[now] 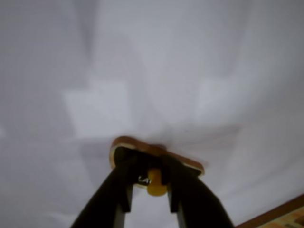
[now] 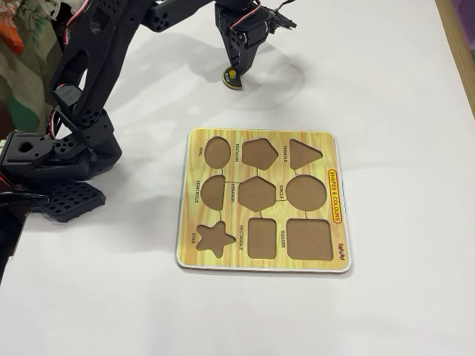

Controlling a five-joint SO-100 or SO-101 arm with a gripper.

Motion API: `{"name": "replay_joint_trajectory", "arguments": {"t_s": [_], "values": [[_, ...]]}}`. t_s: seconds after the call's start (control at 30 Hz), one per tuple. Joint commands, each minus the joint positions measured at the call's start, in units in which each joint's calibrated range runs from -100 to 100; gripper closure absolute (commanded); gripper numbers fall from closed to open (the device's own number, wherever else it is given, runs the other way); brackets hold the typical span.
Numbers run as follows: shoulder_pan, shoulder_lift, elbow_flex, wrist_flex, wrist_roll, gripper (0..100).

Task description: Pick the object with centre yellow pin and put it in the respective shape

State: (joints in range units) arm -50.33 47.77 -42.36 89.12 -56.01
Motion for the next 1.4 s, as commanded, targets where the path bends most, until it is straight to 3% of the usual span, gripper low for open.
{"name": "replay_joint_trajectory", "arguments": {"t_s": [0.0,0.7,1.37], "values": [[0.72,-0.49,-1.08,0.17,0.20,94],[5.41,-1.16,3.69,0.34,0.20,94],[3.06,-8.69,6.29,-0.44,0.15,94]]}}
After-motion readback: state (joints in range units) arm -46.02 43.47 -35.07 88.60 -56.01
